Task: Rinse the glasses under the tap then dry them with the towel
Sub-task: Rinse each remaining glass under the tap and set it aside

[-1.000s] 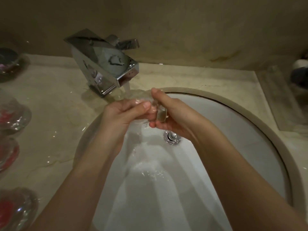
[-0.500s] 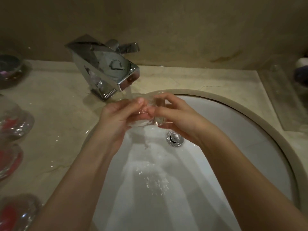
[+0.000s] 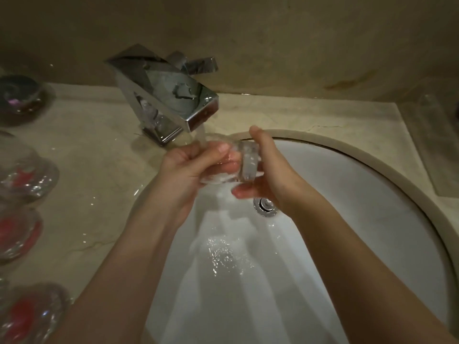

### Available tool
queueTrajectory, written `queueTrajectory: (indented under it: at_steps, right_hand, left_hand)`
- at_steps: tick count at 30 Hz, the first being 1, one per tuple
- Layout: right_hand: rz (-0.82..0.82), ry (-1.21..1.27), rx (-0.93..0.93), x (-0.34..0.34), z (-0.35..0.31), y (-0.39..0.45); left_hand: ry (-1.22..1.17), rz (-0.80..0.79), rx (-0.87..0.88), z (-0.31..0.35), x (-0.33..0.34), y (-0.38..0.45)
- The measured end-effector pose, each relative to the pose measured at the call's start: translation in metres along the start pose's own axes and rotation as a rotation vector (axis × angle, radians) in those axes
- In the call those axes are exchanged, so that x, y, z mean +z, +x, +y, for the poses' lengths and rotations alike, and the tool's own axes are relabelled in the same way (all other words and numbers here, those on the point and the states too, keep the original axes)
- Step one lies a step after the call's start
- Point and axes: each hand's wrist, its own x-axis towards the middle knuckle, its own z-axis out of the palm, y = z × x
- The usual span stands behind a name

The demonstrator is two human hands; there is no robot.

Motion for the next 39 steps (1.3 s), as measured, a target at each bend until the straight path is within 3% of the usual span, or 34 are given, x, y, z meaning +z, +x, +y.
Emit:
queueTrajectory:
  at_steps: [2, 5, 8, 14, 19, 23, 26, 29, 31, 33, 35, 37, 39]
  right_hand:
    - [0.016, -0.154, 0.091, -0.001, -0.003, 0.001]
    - [0.09, -0.06, -0.101, 0.001, 0.005, 0.004]
    - [-0.016, 0.1, -0.262, -0.003, 0.012, 0.007]
    - [0.111, -0.051, 0.097, -0.006, -0.006, 0.007]
    - [-0.006, 0.067, -0.044, -0.008, 0.0, 0.002]
    - [-0.058, 0.131, 0.031, 0.004, 0.005, 0.002]
    - [0.109, 0.248, 0.099, 0.021, 0.012, 0.004]
    - [0.089, 0.574, 0.275, 0.039, 0.019, -0.003]
    - [0.1, 0.65, 0.321, 0.046, 0.024, -0.008]
    - [0.259, 0.466, 0.216, 0.048, 0.032, -0.008]
    - [0.448, 0.206, -0.055, 0.045, 0.034, -0.008]
    - [0.435, 0.115, -0.187, 0.046, 0.035, -0.005]
    - [0.301, 0.231, -0.072, 0.048, 0.032, 0.003]
  left_hand:
    - [0.015, -0.006, -0.002, -0.002, 0.001, -0.001]
    - [-0.019, -0.017, -0.034, -0.001, 0.001, -0.003]
    - [-0.033, -0.041, -0.039, 0.003, -0.002, 0.0]
    - [0.038, -0.031, -0.015, -0.006, -0.006, 0.003]
    - [0.086, -0.031, 0.0, -0.01, -0.012, 0.004]
    - [0.05, -0.037, 0.001, -0.015, -0.007, 0.004]
    - [0.004, 0.091, 0.092, -0.026, 0.002, 0.002]
    - [0.018, 0.341, 0.202, -0.038, 0.012, 0.001]
    - [0.053, 0.455, 0.233, -0.04, 0.016, 0.001]
    - [0.023, 0.442, 0.205, -0.039, 0.016, 0.0]
    - [0.005, 0.4, 0.162, -0.036, 0.016, 0.001]
    - [0.007, 0.403, 0.134, -0.034, 0.015, 0.003]
    - [-0.036, 0.416, 0.109, -0.035, 0.017, 0.003]
